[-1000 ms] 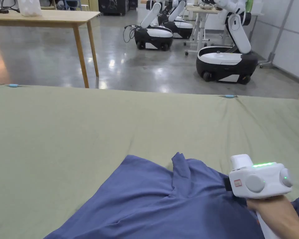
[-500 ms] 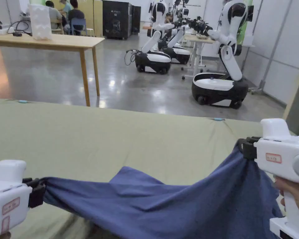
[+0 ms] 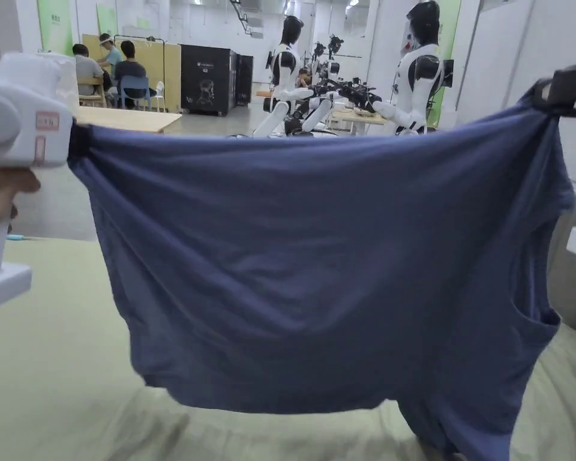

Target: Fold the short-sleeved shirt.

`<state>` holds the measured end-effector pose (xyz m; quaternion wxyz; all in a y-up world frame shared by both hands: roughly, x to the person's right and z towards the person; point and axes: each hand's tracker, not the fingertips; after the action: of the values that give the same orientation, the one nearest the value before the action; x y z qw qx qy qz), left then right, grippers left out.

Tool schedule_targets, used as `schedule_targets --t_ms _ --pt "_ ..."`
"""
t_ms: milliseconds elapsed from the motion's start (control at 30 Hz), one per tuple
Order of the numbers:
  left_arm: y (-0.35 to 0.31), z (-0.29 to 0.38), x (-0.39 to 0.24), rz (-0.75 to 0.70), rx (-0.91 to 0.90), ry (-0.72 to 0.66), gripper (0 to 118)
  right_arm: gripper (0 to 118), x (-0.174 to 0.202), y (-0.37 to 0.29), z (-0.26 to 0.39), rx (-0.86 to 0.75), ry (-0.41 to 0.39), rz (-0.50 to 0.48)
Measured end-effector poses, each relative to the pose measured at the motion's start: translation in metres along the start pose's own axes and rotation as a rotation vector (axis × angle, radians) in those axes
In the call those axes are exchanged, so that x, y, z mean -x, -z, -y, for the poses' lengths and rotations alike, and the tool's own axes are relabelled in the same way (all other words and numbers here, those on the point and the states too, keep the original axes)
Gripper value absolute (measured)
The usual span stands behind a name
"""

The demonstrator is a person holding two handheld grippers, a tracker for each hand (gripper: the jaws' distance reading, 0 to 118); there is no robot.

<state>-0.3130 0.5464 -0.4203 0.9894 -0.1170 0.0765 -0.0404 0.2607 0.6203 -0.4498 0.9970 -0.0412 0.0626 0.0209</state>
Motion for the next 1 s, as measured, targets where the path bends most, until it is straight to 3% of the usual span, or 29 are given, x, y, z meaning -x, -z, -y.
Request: schedule_targets --t_ms 167,367,767,1000 --pt "0.014 -0.059 0.001 -0.071 -0.053 0.054 2 3 0.001 0.019 -0.045 -0.046 0.006 0.011" --pt "0.008 -0.083 0.005 -0.100 -0.102 0.091 2 3 0.011 0.035 -0.057 -0.078 -0.004 0.015" --pt "0.054 0.048 0.005 -0.088 0.027 0.042 2 3 0.011 0.069 0.053 0.040 0.032 0.012" --pt "0.009 0.086 0.006 -0.039 0.046 0.055 2 3 0.007 0.001 0.081 0.046 0.061 -0.037"
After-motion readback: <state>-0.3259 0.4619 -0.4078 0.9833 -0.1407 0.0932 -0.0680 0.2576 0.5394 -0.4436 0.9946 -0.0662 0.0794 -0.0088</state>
